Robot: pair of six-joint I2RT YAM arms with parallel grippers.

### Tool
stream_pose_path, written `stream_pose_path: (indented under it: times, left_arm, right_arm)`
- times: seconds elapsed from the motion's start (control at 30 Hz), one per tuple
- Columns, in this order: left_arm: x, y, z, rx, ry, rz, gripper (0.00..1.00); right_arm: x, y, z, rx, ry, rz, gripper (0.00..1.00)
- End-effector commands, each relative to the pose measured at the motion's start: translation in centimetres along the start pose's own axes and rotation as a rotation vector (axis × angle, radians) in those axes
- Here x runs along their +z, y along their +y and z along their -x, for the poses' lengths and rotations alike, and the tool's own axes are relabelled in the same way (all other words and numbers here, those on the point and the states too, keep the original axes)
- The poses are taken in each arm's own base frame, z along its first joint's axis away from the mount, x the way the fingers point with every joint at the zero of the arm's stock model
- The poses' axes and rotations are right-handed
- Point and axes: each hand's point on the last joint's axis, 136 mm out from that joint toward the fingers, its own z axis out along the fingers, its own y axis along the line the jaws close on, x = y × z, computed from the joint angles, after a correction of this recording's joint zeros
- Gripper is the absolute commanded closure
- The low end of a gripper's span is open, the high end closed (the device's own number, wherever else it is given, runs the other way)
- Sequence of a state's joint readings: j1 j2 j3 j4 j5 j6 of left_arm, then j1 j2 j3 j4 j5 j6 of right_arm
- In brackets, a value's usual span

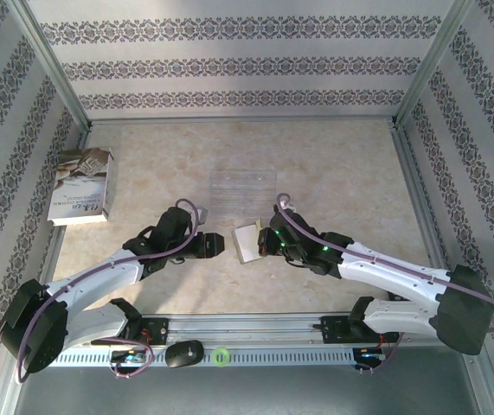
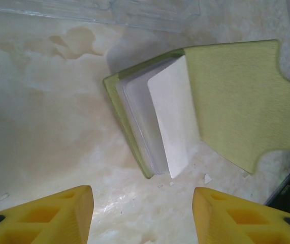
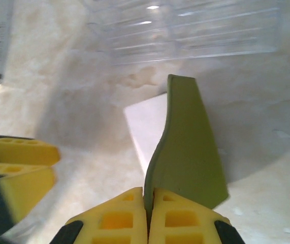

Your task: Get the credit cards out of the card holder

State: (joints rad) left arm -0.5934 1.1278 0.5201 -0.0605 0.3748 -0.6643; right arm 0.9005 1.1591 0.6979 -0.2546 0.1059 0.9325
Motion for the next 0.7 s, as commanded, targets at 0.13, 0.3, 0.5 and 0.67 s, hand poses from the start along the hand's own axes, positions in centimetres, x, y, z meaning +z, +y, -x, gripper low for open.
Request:
stream_pose_path:
  times: [0.13, 0.3, 0.5, 0.67]
  left_arm:
    - [2.0, -1.4, 0.0, 0.034, 0.030, -0.053, 0.45]
    - [4.2, -1.8, 0.0, 0.056, 0.061, -0.019, 0.50]
    - [6.0, -1.2, 0.6, 0.041, 0.061, 0.021, 0.55]
    - [7.0, -1.1, 0.9, 0.057, 0.068, 0.051, 0.55]
  right_arm:
    - [0.9, -9.7, -2.0, -0.134, 0.004, -0.349, 1.00]
    - [2.1, -11.7, -2.1, -0.181, 0.019, -0.428, 1.00]
    - [3.6, -13.4, -2.3, -0.193, 0.052, -0.470, 1.00]
    - [4.5, -14.0, -2.2, -0.213, 0.070, -0.478, 0.96]
